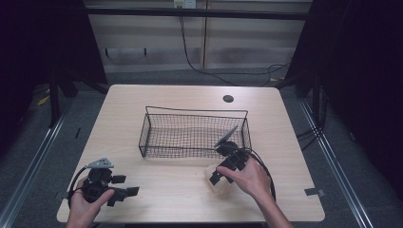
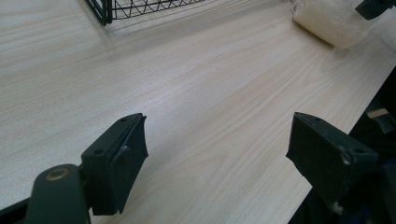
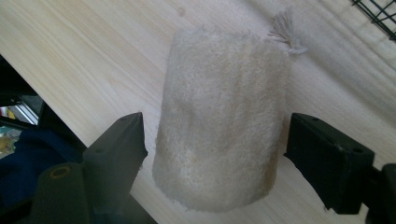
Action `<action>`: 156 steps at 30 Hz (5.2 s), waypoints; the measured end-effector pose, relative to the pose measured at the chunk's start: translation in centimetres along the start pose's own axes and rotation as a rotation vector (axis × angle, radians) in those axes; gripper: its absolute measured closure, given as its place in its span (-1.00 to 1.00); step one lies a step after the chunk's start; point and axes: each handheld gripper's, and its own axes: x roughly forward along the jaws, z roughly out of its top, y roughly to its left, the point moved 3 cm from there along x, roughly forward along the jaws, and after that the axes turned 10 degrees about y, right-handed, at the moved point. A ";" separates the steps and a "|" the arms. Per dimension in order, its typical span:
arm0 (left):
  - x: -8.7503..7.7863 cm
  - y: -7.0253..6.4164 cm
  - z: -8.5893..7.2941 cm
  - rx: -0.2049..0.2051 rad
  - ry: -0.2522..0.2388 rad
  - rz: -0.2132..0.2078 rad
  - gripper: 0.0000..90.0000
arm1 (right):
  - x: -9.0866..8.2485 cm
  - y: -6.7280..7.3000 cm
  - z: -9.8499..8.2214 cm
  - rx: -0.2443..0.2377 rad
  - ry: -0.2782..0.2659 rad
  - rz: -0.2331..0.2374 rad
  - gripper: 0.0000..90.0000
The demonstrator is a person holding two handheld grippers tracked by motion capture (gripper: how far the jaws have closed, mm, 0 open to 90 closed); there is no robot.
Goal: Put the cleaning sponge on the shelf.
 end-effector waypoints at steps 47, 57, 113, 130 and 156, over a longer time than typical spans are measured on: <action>-0.1 0.0 0.0 0.001 -0.010 0.002 -0.57 | -1.8 0.4 -0.8 -0.052 0.112 0.009 -0.45; -0.1 -0.1 0.0 0.001 -0.008 0.000 -0.57 | -2.9 0.9 -0.6 -0.081 0.082 0.038 -0.45; -0.1 -0.1 0.0 0.011 -0.002 0.018 -0.57 | -10.6 -0.7 2.9 0.048 -0.055 0.017 -0.44; -0.1 -0.1 0.0 0.004 -0.011 0.017 -0.57 | -11.0 -2.4 4.4 0.183 -0.101 -0.040 -0.44; 0.0 -0.1 0.0 0.009 -0.001 0.018 -0.57 | -9.2 -5.7 5.8 0.379 -0.147 -0.132 -0.44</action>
